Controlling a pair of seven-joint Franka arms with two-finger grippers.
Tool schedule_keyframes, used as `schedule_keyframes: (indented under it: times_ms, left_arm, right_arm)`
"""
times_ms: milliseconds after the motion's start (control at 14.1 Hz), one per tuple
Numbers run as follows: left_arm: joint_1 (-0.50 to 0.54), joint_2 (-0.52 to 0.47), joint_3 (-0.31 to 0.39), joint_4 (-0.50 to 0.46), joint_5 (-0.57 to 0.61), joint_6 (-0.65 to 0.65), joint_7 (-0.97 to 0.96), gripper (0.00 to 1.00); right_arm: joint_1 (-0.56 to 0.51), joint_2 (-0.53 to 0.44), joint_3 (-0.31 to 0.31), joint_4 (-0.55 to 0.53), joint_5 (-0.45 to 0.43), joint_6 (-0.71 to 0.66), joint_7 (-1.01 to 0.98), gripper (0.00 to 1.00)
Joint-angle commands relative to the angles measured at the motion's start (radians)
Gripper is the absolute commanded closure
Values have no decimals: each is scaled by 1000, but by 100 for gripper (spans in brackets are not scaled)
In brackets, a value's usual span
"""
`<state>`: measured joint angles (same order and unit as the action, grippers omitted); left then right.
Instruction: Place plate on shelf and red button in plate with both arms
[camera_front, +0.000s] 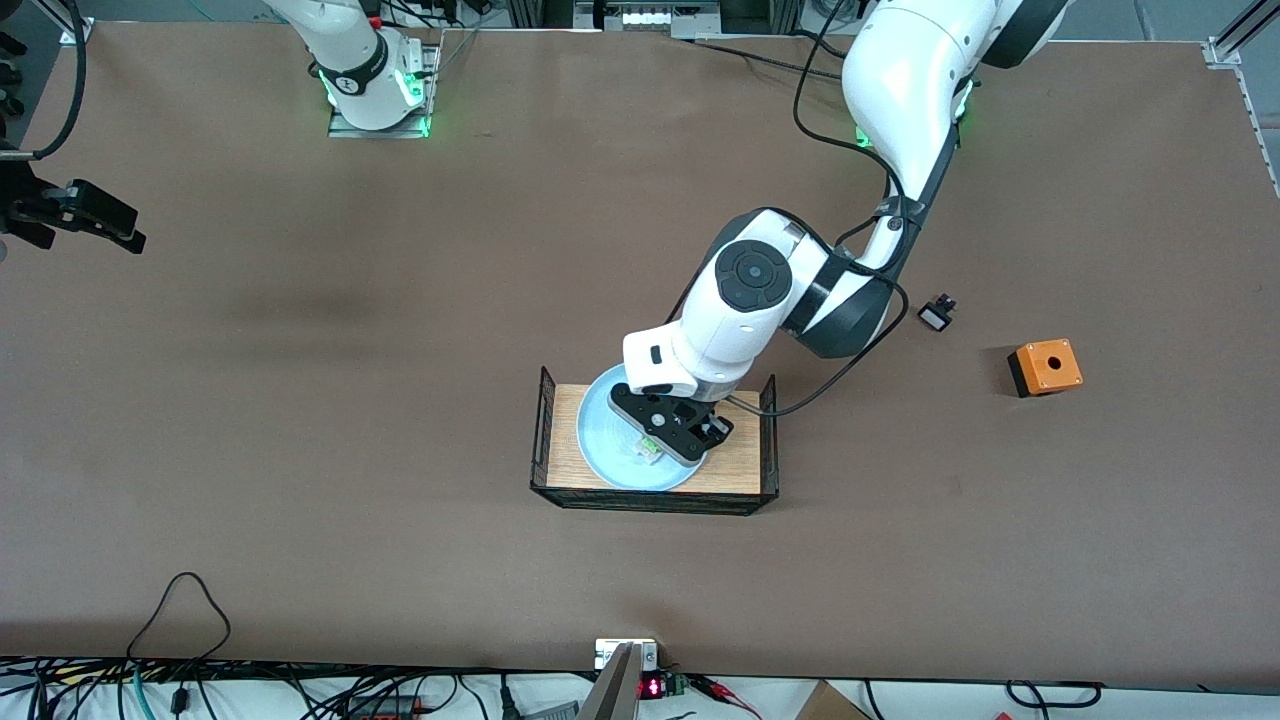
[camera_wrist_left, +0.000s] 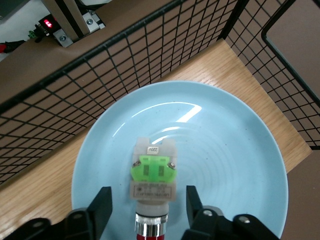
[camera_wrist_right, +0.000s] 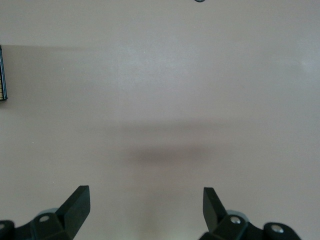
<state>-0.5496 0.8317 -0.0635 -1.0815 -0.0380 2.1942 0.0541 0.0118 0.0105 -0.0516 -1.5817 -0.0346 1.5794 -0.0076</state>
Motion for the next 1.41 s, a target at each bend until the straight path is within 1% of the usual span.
schedule_keyframes:
  times_ms: [0,71,283,354,566,707,849,990,1061,1132,1203,1344]
  left_arm:
    - [-3,-16,8,17,-10,-24,1,0]
    - [-3,-23,10,20,-10,-49,1,0]
    - [13,-72,10,22,-10,-180,1,0]
    - [42,-118,11,22,-11,-294,1,0]
    - [112,-193,5,8,-10,-423,3,0]
    - [117,-230,13,8,0,-551,6,0]
    - [151,-259,14,8,4,-673,6,0]
    - [196,-293,22,0,12,-764,7,0]
    - [215,-325,22,-15,15,-799,7,0]
    - [233,-370,24,-52,17,-813,-2,0]
    - [255,-432,24,-98,55,-811,-3,0]
    - [289,-483,22,-142,73,-826,-3,0]
  right_arm:
    - [-7,2,1,12,10,-10,-12,0]
    - [-7,2,1,12,10,-10,-12,0]
    - [-7,2,1,14,8,-9,-12,0]
    - [-7,2,1,14,8,-7,-12,0]
    - [-7,2,1,14,8,-6,-12,0]
    - [-7,2,1,14,8,-7,-12,0]
    - [-6,0,1,17,12,-9,-12,0]
    - [-6,0,1,17,15,-10,-12,0]
    - [-6,0,1,17,13,-9,-12,0]
    - [-4,-1,1,17,12,-13,-12,0]
    - [-4,-3,2,17,10,-16,-12,0]
    - [-3,-3,2,19,8,-18,-14,0]
